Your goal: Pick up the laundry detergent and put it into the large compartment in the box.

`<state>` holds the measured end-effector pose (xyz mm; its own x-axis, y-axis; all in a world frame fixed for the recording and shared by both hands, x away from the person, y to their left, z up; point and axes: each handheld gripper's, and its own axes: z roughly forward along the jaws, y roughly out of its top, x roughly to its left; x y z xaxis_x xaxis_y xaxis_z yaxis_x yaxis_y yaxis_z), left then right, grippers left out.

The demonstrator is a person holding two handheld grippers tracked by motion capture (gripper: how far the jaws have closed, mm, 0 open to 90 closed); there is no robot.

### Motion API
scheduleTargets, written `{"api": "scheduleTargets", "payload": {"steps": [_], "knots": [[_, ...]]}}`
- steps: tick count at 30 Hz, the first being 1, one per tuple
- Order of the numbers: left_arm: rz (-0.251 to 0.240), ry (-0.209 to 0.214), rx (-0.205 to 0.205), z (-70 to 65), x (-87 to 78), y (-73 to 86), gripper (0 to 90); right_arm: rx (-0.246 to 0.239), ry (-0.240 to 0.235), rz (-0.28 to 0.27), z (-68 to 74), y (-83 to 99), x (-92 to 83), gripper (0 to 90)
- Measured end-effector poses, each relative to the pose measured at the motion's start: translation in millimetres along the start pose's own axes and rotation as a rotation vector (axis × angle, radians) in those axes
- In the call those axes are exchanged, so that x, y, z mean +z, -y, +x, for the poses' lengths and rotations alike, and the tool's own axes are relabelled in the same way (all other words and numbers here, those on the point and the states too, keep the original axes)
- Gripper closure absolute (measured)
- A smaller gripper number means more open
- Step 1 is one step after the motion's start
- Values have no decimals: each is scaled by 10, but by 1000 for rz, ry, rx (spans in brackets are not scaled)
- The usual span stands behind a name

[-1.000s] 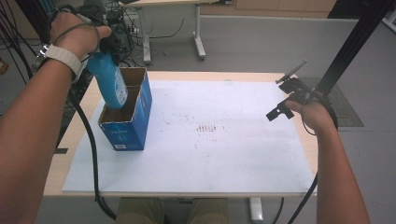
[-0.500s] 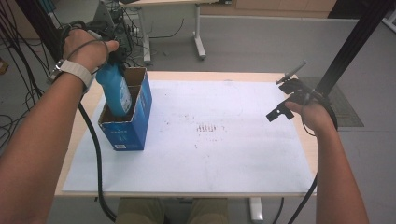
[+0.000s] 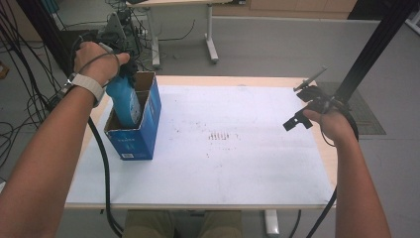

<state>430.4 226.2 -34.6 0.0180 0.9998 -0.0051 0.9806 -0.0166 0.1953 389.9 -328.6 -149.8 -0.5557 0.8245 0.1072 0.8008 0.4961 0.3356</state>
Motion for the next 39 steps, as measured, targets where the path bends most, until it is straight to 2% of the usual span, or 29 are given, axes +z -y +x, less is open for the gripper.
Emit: {"api": "scheduleTargets", "payload": {"steps": [11, 22, 29, 39], "knots": [[13, -1, 8, 24, 269, 13, 379, -8, -5, 6, 18, -32, 48, 82], [12, 8, 17, 35, 453, 35, 378, -2, -6, 10, 13, -21, 67, 82], [12, 7, 17, 45, 659, 62, 378, 0, -9, 15, -4, -6, 106, 82], [27, 3, 24, 54, 812, 59, 377, -1, -13, 21, -1, -29, 147, 82]]}}
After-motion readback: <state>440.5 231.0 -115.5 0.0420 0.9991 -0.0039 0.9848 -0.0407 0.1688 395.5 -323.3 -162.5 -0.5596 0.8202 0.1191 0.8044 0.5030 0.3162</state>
